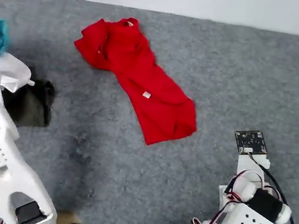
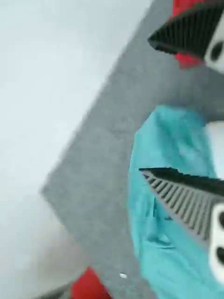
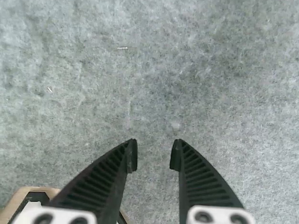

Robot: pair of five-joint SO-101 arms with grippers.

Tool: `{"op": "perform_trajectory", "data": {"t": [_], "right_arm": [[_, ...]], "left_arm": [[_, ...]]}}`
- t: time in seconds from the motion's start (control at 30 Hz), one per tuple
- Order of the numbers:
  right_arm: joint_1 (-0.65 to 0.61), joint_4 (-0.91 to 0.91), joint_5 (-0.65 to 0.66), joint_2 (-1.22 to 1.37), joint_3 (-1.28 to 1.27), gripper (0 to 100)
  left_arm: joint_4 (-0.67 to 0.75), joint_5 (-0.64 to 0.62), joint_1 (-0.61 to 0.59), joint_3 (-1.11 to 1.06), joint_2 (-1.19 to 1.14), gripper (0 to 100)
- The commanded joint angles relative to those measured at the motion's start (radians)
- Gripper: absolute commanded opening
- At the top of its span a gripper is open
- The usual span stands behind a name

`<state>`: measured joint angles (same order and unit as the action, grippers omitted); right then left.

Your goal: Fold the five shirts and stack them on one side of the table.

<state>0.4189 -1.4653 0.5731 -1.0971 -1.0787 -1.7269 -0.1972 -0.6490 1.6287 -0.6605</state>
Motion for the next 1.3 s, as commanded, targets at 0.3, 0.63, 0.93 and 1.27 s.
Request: {"op": "perform_trajectory", "data": {"t": [0.3,0.63,0.93,1.27], "right_arm": [[0.005,0.001,0.003,0.007,0.091,23.6],[-0.358,0.134,-0.006,0.012,0.199,23.5],[-0.595,0.257,-0.252,0.39,0.382,23.5],[-0.607,0.228,-0.287,1.13,1.036,23.5]], "left_arm": [[-0.009,-0.046,0.054,0.047,0.235,37],[-0.031,-0.046,0.118,0.042,0.344,27],[-0.032,-0.011,0.173,0.013,0.385,22],[-0.032,-0.006,0.183,-0.536,0.674,22]]}}
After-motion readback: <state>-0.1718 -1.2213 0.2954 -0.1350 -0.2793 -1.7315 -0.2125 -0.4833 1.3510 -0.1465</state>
